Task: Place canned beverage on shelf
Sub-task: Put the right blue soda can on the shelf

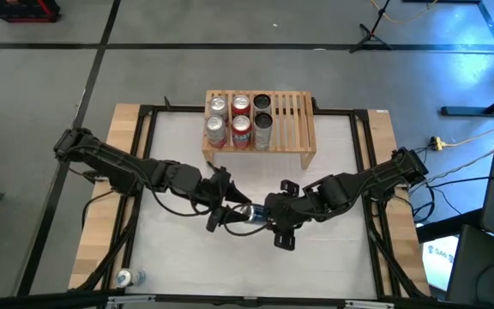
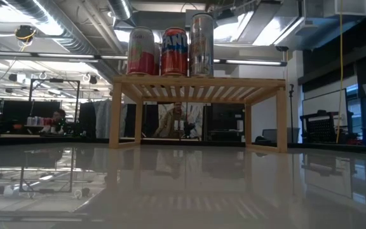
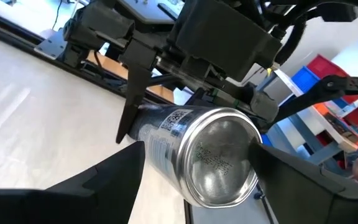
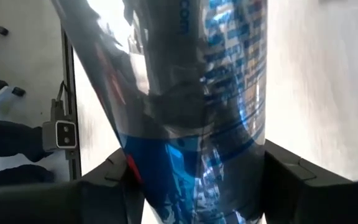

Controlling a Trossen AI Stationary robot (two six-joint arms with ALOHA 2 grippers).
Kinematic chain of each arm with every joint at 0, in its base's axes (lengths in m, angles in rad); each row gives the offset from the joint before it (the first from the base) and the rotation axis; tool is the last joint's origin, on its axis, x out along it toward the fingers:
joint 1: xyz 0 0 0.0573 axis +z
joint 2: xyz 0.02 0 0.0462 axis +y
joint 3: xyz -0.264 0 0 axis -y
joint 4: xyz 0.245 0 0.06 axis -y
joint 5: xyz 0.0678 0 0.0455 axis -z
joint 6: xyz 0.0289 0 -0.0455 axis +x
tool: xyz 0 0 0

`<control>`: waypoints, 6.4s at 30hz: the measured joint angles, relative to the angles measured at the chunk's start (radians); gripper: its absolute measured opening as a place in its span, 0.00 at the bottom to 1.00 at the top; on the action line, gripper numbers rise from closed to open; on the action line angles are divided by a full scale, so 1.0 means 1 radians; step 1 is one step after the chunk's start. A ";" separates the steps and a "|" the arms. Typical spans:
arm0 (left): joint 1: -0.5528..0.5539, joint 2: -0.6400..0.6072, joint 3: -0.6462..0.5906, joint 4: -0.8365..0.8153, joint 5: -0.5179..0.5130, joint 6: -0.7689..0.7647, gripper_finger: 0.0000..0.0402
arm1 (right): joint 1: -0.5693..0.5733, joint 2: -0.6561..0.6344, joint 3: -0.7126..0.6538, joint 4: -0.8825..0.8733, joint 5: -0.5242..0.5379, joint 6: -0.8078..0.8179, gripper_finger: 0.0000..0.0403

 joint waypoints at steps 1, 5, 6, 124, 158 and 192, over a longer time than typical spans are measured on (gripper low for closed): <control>0.000 -0.001 0.000 0.003 0.000 0.003 0.75 | 0.000 0.000 0.000 0.007 0.000 -0.005 0.52; 0.005 -0.012 0.000 0.008 0.010 0.004 0.75 | -0.001 0.000 0.000 0.005 0.007 -0.011 0.52; 0.003 -0.015 0.002 0.007 0.000 0.004 0.75 | -0.002 0.000 -0.001 0.010 0.007 -0.017 0.52; -0.060 -0.192 0.000 0.532 -0.196 0.347 0.54 | -0.043 -0.453 -0.791 1.694 0.333 -0.277 0.84; 0.005 -0.168 0.001 0.800 -0.204 0.255 0.54 | -0.197 -0.006 -0.074 1.738 -0.036 -0.652 0.84; 0.063 -0.172 0.001 0.651 -0.177 0.255 0.66 | -0.205 -0.024 -0.058 1.726 -0.034 -0.662 0.52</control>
